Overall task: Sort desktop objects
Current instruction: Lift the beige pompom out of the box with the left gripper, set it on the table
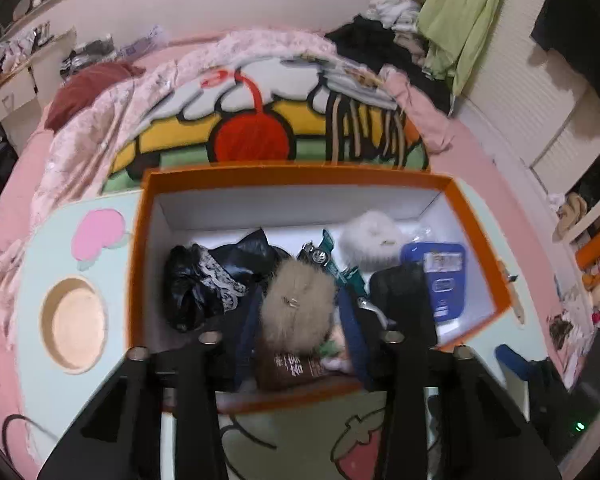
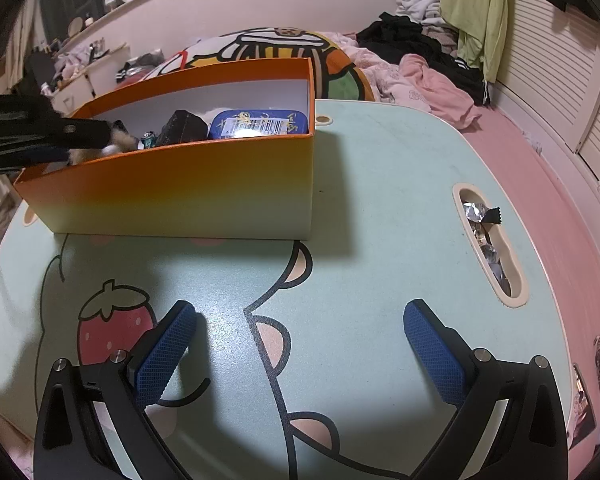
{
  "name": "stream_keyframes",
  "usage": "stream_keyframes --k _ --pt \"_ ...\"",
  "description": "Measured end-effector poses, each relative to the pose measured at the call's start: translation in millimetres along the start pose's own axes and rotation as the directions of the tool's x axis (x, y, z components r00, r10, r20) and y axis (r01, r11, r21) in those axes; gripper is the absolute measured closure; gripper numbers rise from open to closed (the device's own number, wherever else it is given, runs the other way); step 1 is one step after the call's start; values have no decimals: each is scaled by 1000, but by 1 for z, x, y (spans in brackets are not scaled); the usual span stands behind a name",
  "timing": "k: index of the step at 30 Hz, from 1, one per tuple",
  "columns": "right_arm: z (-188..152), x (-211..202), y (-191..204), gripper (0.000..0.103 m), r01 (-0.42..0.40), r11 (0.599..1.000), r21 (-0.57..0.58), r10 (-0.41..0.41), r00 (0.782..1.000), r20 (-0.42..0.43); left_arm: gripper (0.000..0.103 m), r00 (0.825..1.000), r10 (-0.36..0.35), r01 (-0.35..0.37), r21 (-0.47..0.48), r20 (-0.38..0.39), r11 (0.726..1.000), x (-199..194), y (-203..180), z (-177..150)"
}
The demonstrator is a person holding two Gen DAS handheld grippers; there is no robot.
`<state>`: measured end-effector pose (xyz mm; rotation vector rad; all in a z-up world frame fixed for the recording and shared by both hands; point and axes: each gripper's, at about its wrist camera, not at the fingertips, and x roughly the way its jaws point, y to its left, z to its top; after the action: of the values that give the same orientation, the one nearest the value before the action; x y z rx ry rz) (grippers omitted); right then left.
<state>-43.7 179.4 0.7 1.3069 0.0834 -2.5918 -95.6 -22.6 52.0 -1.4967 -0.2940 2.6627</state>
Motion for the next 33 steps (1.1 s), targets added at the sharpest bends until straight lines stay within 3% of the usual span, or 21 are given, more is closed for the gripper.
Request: stream_keyframes --k 3,5,9,11,13,15,20,23,25,27,29,30,33 --pt "0 0 0 0 -2 1000 1 2 1000 0 79 998 -49 50 -23 40 998 -3 7 -4" --pt "0 0 0 0 0 1000 0 0 1000 0 79 989 -101 107 -53 109 993 -23 16 -10" --pt "0 0 0 0 -1 1000 1 1 1000 1 79 936 -191 202 -7 295 979 -95 18 -36" --pt "0 0 -1 0 -1 1000 1 1 1000 1 79 919 -252 249 49 305 967 -115 11 -58" --pt "0 0 -1 0 -2 1000 1 2 1000 1 79 929 -270 254 94 252 963 -111 1 -81" --pt "0 1 -1 0 -2 1000 1 2 1000 1 79 952 -230 212 108 200 971 -89 -5 -103" --pt "0 1 -1 0 -2 1000 0 2 1000 1 73 978 -182 182 18 105 983 -34 -3 -108" --pt "0 1 -1 0 -3 1000 1 3 1000 2 55 980 -170 174 -31 104 984 -33 8 -111" --pt "0 1 -1 0 -3 1000 1 3 1000 2 22 975 -153 159 -23 163 987 -46 12 -120" --pt "-1 1 -2 0 -3 1000 1 3 1000 3 16 973 -84 84 6 216 996 -56 9 -137" --pt "-1 1 -2 0 -4 1000 2 4 1000 4 16 986 -9 6 16 169 1000 -44 5 -150" --pt "-1 1 -2 0 -4 1000 2 4 1000 8 14 979 29 -40 51 202 998 -42 -2 -156" --pt "-3 -6 -4 1 -36 999 19 35 999 35 12 975 107 -128 100 194 987 -34 -15 -157"
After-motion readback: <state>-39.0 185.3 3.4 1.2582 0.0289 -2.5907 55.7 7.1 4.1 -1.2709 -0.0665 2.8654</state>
